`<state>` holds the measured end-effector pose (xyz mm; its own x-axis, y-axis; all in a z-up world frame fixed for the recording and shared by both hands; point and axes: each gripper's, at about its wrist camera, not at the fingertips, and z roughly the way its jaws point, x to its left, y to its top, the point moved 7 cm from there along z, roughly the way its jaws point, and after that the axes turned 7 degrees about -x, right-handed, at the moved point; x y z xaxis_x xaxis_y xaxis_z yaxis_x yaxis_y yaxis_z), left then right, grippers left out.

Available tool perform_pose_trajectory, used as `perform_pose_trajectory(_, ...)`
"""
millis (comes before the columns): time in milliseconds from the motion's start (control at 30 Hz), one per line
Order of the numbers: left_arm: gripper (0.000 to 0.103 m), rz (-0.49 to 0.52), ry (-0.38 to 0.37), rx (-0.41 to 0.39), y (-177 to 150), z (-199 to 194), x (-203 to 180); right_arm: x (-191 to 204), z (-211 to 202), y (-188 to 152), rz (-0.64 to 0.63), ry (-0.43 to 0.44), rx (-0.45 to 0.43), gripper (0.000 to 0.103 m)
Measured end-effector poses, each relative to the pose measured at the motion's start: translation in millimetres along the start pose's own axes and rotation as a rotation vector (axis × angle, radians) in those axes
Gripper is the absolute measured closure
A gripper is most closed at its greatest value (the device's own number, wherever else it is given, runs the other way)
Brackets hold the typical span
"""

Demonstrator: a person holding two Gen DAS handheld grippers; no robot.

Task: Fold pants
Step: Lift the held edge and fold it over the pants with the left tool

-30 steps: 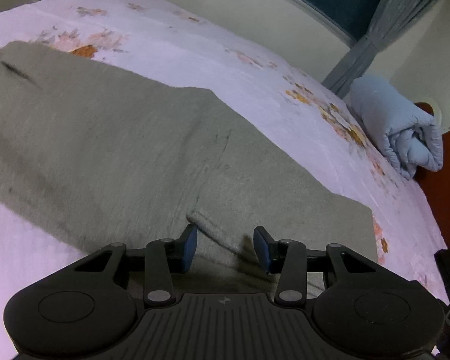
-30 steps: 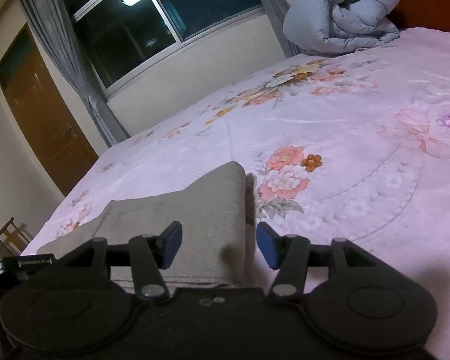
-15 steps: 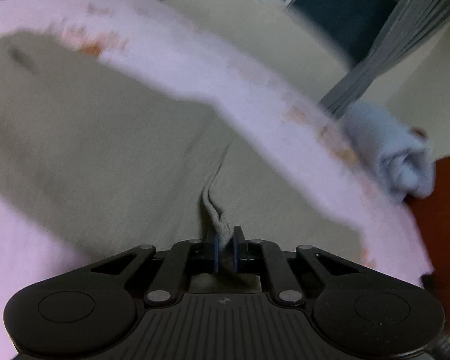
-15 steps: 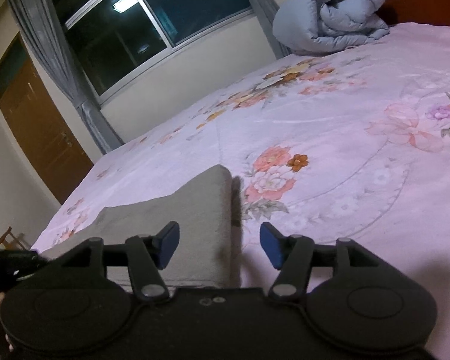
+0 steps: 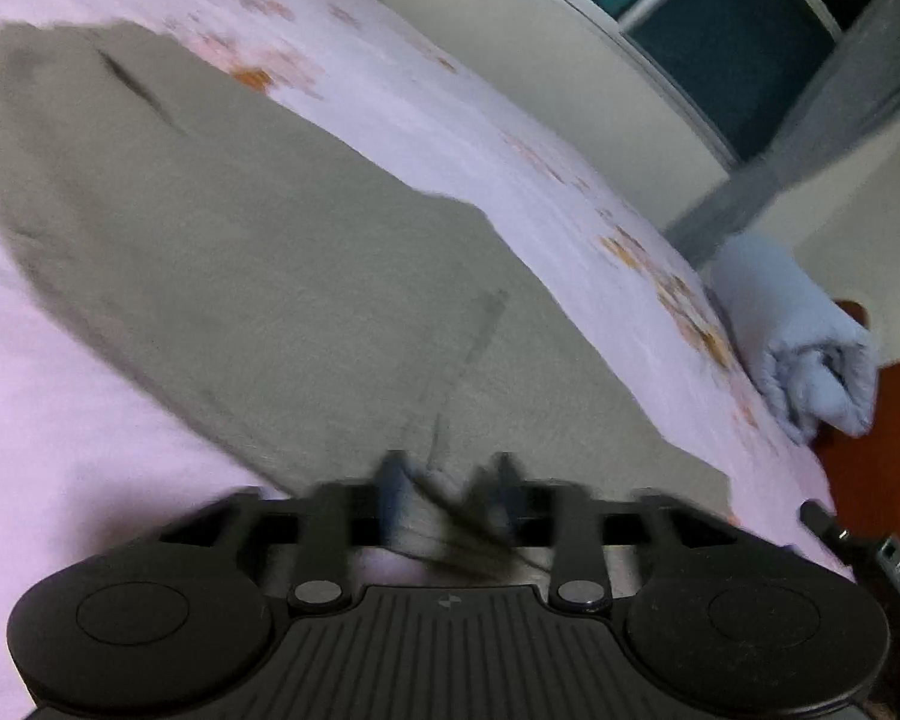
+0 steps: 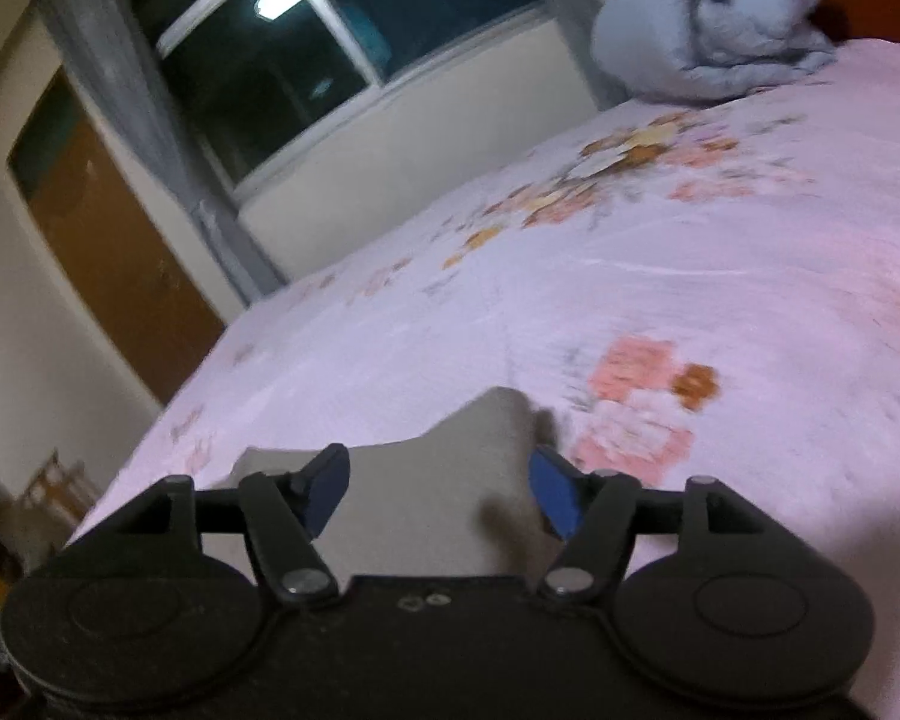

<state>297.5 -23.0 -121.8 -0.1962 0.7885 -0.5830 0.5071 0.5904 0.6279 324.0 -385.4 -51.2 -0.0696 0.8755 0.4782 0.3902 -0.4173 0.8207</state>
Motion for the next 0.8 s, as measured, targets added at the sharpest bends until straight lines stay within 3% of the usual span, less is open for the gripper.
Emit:
perform_pose_trajectory(33,0.044,-0.014,-0.016,-0.011,1,-4,2,3,5,3,-0.003,0.016,0.007,0.043)
perform_pose_trajectory(400,0.045,-0.103,-0.053,0.068,-4,25,2,-2,9,-4,0.017,0.028,0.014,0.035)
perform_pose_trajectory(433,0.051,-0.103,-0.067,0.071,-6,28,0,-4,10,-4,0.021,0.027,0.016,0.035)
perform_pose_trajectory(500,0.09,-0.119,-0.127,0.11,-9,36,-7,-7,14,-3,0.037,0.028,0.025,0.036)
perform_pose_trajectory(633,0.09,-0.131,-0.169,0.014,-1,18,-10,-4,31,5,0.055,0.067,0.051,0.052)
perform_pose_trajectory(700,0.09,-0.122,-0.154,-0.008,-3,11,-6,-2,41,9,0.048,0.079,0.055,0.06)
perform_pose_trajectory(800,0.09,-0.119,-0.108,0.086,-19,28,7,-4,60,6,0.047,0.084,0.101,0.072)
